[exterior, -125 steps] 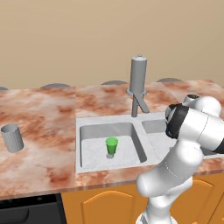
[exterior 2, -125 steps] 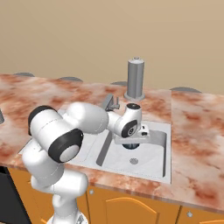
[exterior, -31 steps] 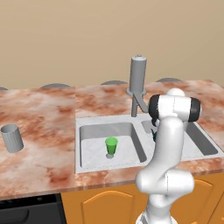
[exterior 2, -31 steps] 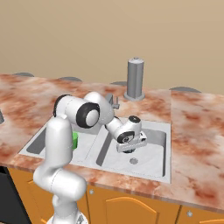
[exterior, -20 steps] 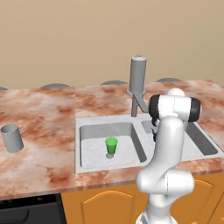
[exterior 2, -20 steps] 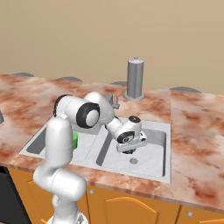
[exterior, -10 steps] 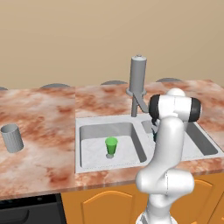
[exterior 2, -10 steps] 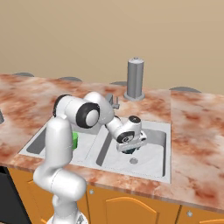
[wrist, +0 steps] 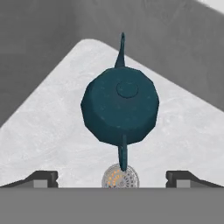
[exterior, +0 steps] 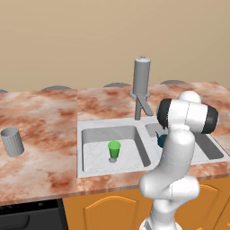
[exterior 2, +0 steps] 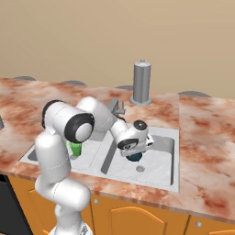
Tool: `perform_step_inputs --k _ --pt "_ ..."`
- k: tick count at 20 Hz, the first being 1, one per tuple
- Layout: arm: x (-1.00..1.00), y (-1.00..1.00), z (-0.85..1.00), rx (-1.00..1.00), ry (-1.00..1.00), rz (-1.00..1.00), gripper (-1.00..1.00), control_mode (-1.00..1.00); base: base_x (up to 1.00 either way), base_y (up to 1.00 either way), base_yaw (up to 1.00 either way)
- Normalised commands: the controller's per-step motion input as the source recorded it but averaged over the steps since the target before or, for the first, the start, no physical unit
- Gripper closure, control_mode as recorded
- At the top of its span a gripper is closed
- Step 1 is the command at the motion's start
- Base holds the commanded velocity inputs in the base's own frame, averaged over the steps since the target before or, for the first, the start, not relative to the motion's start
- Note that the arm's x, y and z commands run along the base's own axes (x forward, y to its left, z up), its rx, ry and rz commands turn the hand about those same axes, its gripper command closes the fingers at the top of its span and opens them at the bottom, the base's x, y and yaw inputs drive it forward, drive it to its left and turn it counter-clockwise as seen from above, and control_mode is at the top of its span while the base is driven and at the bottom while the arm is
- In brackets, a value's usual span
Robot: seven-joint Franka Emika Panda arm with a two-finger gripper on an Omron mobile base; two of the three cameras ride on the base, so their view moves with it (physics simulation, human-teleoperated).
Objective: Pick the glass cup and teapot and place them in the sink. Then turn on the water.
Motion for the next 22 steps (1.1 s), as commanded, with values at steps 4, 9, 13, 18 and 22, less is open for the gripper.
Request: perform_step_inputs --k 4,9,13,18,22 --pt "-0.33 0.01 0.38 0.0 -0.03 0.0 -1.0 -1.0 0.0 0.0 0.0" --pt "-0.33 0.0 0.33 0.0 0.0 0.0 -1.0 -1.0 0.0 0.0 0.0" --pt "-0.24 0.0 0.44 0.0 0.08 -0.04 -1.0 -1.0 0.0 0.0 0.0" --pt "-0.12 0.0 0.47 0.0 0.09 -0.13 -1.0 -1.0 0.0 0.0 0.0" --pt "-0.15 0.0 0.41 0.0 0.04 -0.19 -1.0 -1.0 0.0 0.0 0.0"
